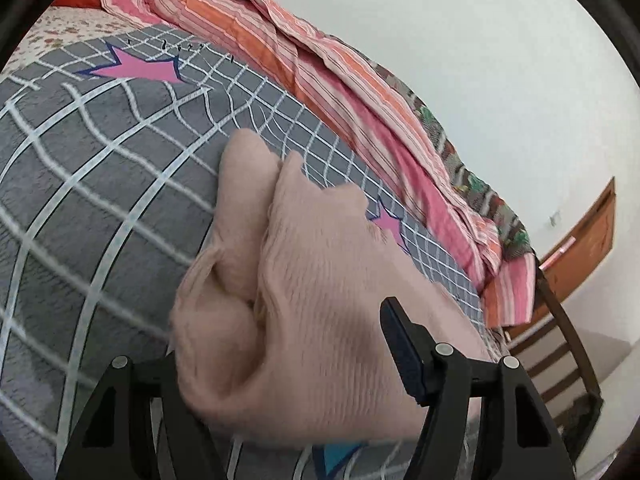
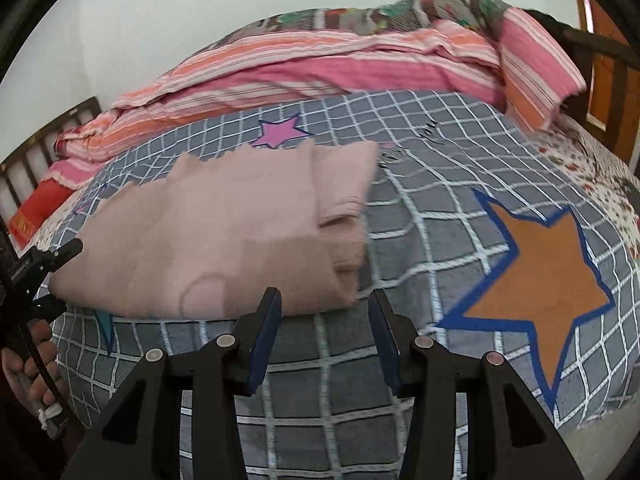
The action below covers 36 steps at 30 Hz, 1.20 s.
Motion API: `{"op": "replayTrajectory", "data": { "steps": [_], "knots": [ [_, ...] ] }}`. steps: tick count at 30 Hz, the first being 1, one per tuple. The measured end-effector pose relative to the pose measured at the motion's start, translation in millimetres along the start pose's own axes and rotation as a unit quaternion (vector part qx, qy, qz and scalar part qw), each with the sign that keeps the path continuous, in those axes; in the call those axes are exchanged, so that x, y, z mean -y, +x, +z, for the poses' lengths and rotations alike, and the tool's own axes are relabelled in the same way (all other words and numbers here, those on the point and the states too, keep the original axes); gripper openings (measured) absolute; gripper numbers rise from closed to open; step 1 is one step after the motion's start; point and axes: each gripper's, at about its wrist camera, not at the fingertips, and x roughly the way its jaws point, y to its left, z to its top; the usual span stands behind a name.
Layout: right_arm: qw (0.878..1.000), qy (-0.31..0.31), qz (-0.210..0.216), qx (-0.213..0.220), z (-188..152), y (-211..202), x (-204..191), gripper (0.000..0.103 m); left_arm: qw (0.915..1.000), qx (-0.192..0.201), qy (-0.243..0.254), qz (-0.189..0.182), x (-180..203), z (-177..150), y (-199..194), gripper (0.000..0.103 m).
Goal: Fold small clothes
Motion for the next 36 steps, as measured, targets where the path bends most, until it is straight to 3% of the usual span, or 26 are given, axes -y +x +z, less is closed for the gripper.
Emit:
{"op": "replayTrajectory", "data": {
  "steps": [6,8,10,12,18,24,27,31,33,36],
  "knots": [
    [1.000,0.002,-0.013,0.024,0,-21,12,0.045,0.9981,0.034,-0.015,0.049,0,14,12,0.050],
    [0.999,0.006,-0.013,0.030,1,-25,18,0.045,0.9968,0.040,-0.008,0.069,3,18,12,0.043],
    [0.999,0.009,-0.016,0.034,0,-28,23,0.045,0.9956,0.043,0.000,0.083,8,22,10,0.027],
    [0.999,0.009,-0.022,0.038,0,-30,27,0.045,0.9951,0.047,0.008,0.087,14,26,7,0.023],
    [0.999,0.028,-0.010,0.037,-4,-29,41,0.045,0.9935,0.056,0.056,0.081,64,40,-5,0.019],
    [0.997,0.032,-0.024,0.060,-4,-44,56,0.045,0.9899,0.064,0.115,0.054,143,43,-3,0.019],
    [0.996,0.044,-0.034,0.067,-7,-54,72,0.045,0.9846,0.053,0.162,0.040,195,30,11,0.019],
    [0.993,0.075,-0.055,0.067,-15,-67,102,0.045,0.9755,0.012,0.218,0.026,255,-12,52,0.019],
    [0.992,0.086,-0.068,0.065,-19,-72,113,0.045,0.9712,-0.010,0.237,0.026,271,-41,76,0.019],
    [0.989,0.101,-0.091,0.061,-28,-82,131,0.045,0.9623,-0.075,0.258,0.042,278,-87,115,0.019]
  ]
}}
